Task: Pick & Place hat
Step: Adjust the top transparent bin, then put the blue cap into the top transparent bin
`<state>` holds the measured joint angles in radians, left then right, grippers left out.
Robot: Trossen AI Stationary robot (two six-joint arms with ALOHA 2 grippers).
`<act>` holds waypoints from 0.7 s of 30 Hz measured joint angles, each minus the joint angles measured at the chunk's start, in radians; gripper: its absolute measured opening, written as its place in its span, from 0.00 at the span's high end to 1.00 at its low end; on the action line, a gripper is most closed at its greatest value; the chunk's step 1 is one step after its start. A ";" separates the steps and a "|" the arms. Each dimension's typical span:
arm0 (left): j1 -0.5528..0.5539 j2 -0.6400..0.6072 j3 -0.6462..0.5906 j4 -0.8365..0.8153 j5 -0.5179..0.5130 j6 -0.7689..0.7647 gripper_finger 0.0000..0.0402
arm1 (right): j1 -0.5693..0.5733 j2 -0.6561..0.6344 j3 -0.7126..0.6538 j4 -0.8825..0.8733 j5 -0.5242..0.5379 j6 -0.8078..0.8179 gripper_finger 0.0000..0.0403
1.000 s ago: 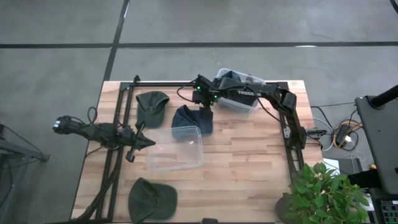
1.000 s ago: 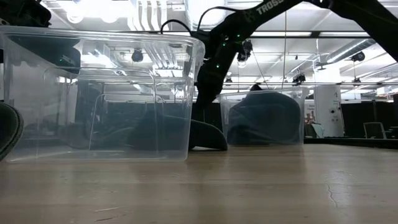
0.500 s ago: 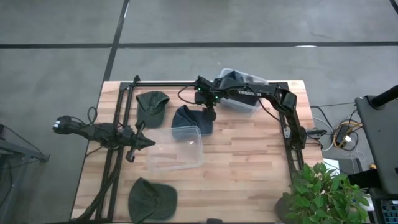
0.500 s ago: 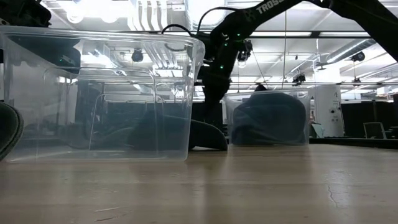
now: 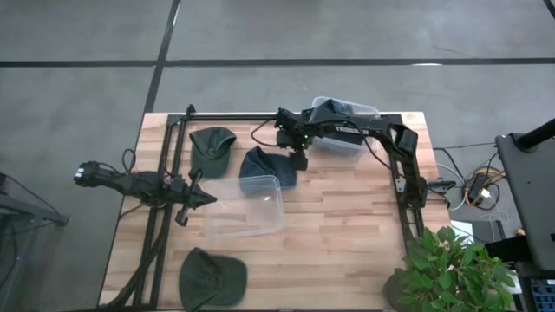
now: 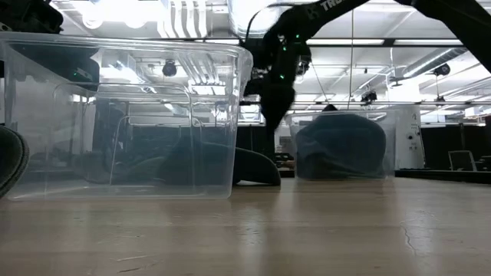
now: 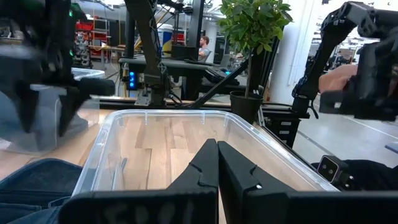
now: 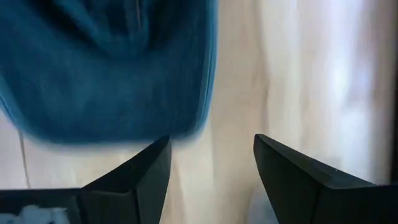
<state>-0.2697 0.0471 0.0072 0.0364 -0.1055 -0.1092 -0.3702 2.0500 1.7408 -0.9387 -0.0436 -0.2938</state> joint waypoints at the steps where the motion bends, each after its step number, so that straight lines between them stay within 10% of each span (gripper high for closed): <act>1: 0.000 0.000 0.000 0.000 0.000 0.000 1.00 | 0.001 -0.013 0.006 0.031 -0.003 -0.010 0.44; 21: 0.000 0.000 0.000 0.000 0.000 0.000 1.00 | -0.021 -0.024 0.013 0.258 -0.072 -0.074 0.45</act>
<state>-0.2697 0.0473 0.0073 0.0364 -0.1055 -0.1091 -0.3913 2.0261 1.7535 -0.6807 -0.1161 -0.3679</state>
